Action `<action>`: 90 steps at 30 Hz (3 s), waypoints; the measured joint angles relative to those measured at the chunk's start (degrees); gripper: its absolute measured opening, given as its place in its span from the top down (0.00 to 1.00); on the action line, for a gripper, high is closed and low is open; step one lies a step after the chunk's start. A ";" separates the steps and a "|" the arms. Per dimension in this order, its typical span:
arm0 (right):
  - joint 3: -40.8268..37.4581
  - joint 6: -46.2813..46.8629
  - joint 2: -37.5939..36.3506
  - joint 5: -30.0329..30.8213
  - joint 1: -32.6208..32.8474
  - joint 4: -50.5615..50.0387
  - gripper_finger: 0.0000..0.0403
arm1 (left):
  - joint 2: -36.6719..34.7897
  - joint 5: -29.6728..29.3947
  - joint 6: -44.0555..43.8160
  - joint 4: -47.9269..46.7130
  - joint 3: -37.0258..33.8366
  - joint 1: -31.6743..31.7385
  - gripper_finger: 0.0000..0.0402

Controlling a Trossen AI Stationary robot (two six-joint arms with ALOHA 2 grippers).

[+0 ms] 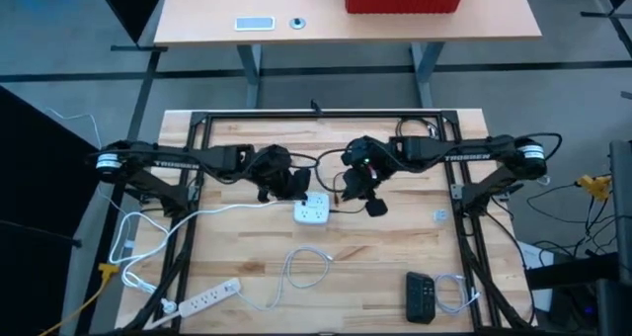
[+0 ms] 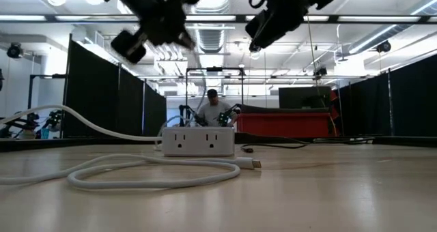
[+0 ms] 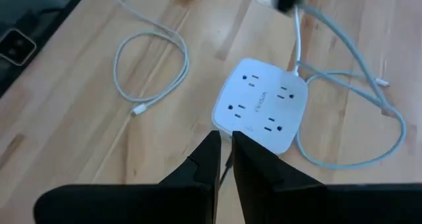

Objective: Insert USB
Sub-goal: Insert the blue USB cable into the top white outlet extension

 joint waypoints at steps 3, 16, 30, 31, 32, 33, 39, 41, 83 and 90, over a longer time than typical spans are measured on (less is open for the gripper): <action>-2.87 0.13 -1.14 -0.04 0.00 5.42 0.94 | 0.23 0.41 1.90 -4.95 3.25 -1.27 0.98; -8.96 4.08 -1.27 -0.04 0.17 20.92 0.94 | 3.99 22.32 20.07 3.29 0.38 4.28 0.98; -0.67 -4.02 -0.84 32.91 7.95 19.83 0.90 | 11.55 43.76 42.61 16.56 -0.69 15.22 0.98; 0.17 -5.67 -1.01 36.45 8.94 19.06 0.89 | 11.87 43.85 40.81 17.94 -0.65 15.80 0.98; 0.88 -7.34 -1.13 40.18 9.99 17.41 0.87 | 12.18 44.19 37.49 19.01 -0.62 16.27 0.98; 1.37 -9.02 -1.18 43.72 10.96 16.09 0.86 | 12.31 44.32 34.21 20.17 -0.62 16.66 0.98; 2.09 -13.54 -0.68 53.67 13.97 12.89 0.77 | 12.12 46.33 22.10 24.42 -0.58 17.13 0.98; 2.07 -11.71 -0.33 53.60 14.60 10.96 0.75 | 12.04 46.23 18.57 27.53 -0.58 17.09 0.98; 2.20 -25.19 6.01 62.59 17.66 19.44 0.99 | 11.66 43.84 20.57 36.08 -0.69 17.90 0.97; 5.48 -10.94 5.92 58.09 16.77 11.39 1.00 | 11.64 42.70 25.57 36.09 -0.69 17.90 0.85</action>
